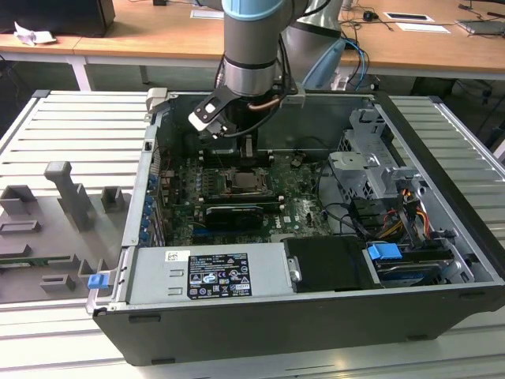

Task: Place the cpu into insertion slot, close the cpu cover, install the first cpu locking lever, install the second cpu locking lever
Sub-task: 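Close the cpu cover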

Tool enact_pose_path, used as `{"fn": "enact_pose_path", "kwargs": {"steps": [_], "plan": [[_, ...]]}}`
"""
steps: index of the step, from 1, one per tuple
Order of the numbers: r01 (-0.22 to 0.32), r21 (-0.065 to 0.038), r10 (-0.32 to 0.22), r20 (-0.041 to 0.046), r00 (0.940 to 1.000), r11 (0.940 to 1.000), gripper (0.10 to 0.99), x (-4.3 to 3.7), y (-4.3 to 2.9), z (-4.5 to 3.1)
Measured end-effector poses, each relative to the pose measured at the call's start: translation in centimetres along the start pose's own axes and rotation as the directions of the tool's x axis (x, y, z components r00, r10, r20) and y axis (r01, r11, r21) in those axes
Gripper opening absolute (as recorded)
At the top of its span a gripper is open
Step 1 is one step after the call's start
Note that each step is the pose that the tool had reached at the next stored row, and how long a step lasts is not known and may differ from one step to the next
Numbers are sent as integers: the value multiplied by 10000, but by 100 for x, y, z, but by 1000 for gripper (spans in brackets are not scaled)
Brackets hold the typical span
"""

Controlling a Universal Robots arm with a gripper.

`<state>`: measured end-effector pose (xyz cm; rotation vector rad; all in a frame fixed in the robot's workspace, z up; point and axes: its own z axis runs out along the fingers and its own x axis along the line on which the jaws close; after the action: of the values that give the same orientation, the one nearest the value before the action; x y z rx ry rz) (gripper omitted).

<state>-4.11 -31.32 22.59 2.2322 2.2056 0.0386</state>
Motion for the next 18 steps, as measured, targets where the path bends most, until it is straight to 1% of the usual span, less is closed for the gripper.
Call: {"fn": "enact_pose_path", "kwargs": {"steps": [3, 8, 9, 10, 13, 15, 16, 17, 18], "plan": [[0, 2, 0, 1, 10000, 10000, 106, -2, -65, 34], [-1, 46, 1, 5, 10000, 10000, 106, -3, -95, 112], [-1, 97, 1, 11, 10000, 10000, 106, -4, -101, 148], [-2, 128, 2, 11, 10000, 9999, 106, -4, -102, 165], [0, 138, 0, 12, 10000, 9999, 106, -4, -102, 179], [-1, 145, 1, 26, 10000, 9999, 106, -5, -86, 197], [-1, 142, 1, 26, 10000, 9999, 106, -5, -62, 205], [-2, 150, 2, 26, 10000, 9999, 106, -5, -28, 213], [-4, 159, 4, 28, 10000, 9999, 106, -5, 26, 223]]}}
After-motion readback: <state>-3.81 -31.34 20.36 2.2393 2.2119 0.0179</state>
